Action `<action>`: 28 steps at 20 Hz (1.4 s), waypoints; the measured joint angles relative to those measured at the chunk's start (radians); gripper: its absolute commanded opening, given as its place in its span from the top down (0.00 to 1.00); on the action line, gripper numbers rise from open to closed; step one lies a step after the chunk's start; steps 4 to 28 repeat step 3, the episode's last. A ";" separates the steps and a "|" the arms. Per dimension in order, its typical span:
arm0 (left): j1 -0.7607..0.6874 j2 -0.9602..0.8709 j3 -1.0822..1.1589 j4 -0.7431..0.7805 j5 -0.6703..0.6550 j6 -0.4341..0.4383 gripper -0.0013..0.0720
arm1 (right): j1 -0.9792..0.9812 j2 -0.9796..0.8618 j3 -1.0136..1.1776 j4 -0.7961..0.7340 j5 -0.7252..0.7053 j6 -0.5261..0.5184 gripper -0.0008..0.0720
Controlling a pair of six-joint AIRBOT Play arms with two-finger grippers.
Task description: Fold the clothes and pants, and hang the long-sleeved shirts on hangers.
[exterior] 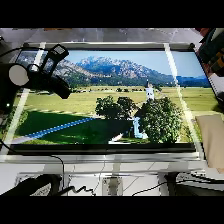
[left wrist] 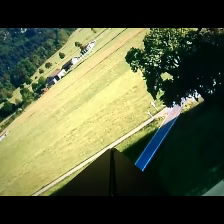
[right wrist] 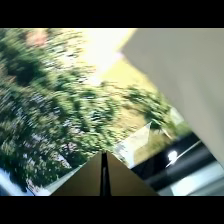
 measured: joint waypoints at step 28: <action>0.000 0.000 0.000 0.000 0.000 0.000 0.96 | 0.219 0.018 0.022 -0.010 -0.087 -0.119 0.97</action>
